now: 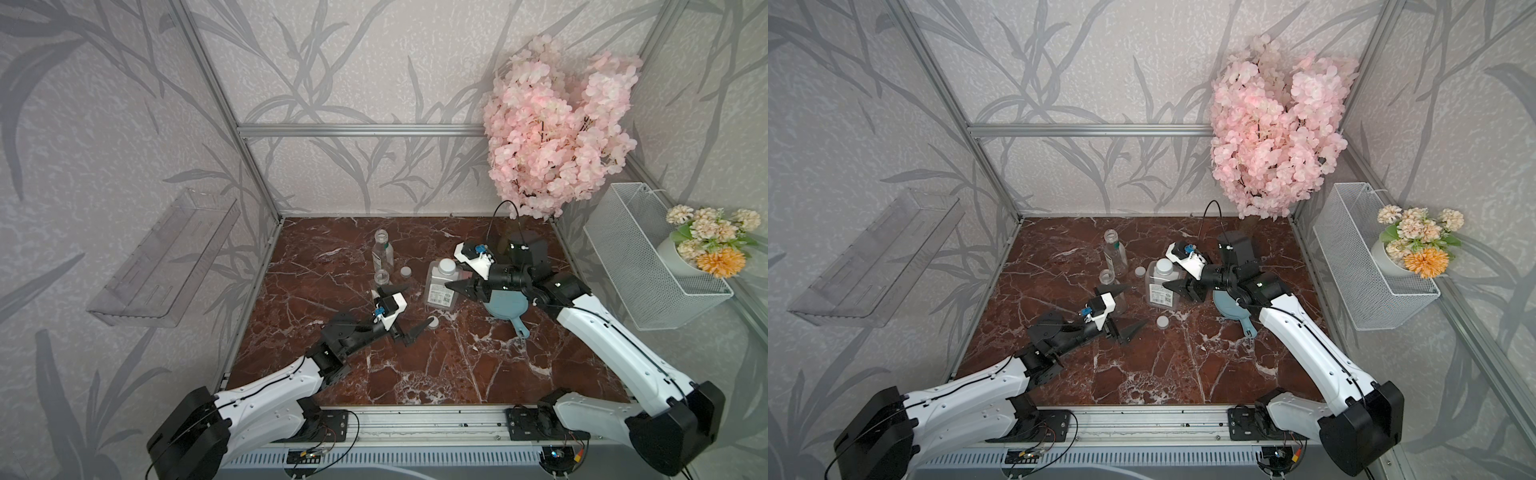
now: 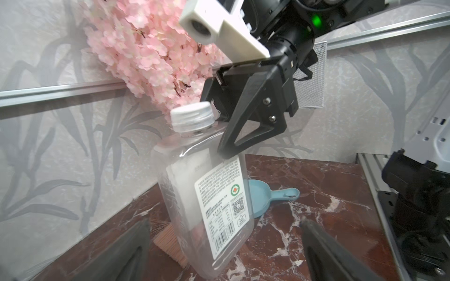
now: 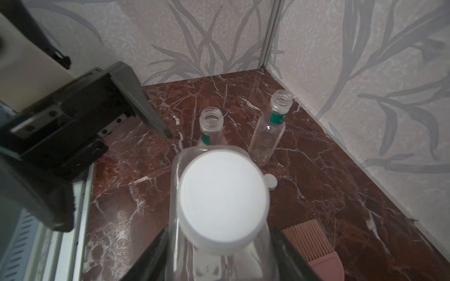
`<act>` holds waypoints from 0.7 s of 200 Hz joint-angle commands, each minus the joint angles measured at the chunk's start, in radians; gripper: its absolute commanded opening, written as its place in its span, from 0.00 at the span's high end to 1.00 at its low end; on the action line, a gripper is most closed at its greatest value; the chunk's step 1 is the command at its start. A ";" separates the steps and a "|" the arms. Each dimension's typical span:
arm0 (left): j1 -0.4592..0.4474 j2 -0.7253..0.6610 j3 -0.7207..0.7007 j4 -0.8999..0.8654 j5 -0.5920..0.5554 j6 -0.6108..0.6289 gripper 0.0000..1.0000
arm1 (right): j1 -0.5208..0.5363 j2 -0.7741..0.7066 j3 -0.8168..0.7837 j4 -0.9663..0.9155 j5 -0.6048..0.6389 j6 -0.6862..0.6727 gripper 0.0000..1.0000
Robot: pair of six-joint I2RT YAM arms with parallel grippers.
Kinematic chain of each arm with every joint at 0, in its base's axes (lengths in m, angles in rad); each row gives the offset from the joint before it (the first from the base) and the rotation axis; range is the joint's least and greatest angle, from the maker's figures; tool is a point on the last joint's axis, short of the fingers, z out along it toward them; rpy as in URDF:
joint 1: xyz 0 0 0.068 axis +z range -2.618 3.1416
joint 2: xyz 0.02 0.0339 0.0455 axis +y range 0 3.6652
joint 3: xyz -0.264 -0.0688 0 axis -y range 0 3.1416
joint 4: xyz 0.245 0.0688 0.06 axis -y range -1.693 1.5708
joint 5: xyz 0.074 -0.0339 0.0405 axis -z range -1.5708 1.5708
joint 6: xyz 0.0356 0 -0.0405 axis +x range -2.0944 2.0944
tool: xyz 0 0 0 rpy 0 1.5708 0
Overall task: Screw on the bottle caps
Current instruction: Place the plastic bottle at the center of the board.
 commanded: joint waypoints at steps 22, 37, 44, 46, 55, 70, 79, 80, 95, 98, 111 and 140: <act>0.007 -0.140 -0.006 -0.086 -0.349 -0.008 0.00 | -0.006 0.201 0.057 0.359 0.299 0.202 0.86; 0.007 -0.179 0.011 -0.134 -0.427 -0.021 0.00 | -0.004 0.285 0.079 0.478 0.374 0.215 0.86; 0.008 -0.193 0.021 -0.158 -0.472 -0.030 0.00 | -0.001 0.328 0.099 0.520 0.403 0.212 0.86; 0.008 -0.197 0.023 -0.165 -0.484 -0.033 0.00 | -0.002 0.342 0.104 0.530 0.411 0.211 0.86; 0.008 -0.214 0.032 -0.193 -0.537 -0.043 0.00 | 0.000 0.399 0.134 0.570 0.442 0.209 0.86; 0.010 -0.241 0.039 -0.229 -0.610 -0.056 0.00 | -0.001 0.490 0.171 0.644 0.484 0.207 0.86; 0.011 -0.260 0.033 -0.237 -0.638 -0.059 0.00 | 0.001 0.542 0.195 0.675 0.500 0.200 0.86; 0.011 -0.262 0.031 -0.237 -0.641 -0.058 0.00 | 0.001 0.547 0.198 0.678 0.501 0.199 0.86; 0.012 -0.291 0.015 -0.240 -0.675 -0.070 0.00 | 0.001 0.622 0.245 0.696 0.523 0.183 0.86; 0.011 -0.295 0.011 -0.238 -0.680 -0.071 0.00 | 0.000 0.636 0.254 0.699 0.524 0.181 0.86; 0.012 -0.312 -0.001 -0.238 -0.698 -0.077 0.00 | 0.001 0.692 0.292 0.698 0.524 0.175 0.87; 0.014 -0.320 -0.008 -0.253 -0.723 -0.086 0.00 | 0.002 0.779 0.351 0.682 0.503 0.185 0.85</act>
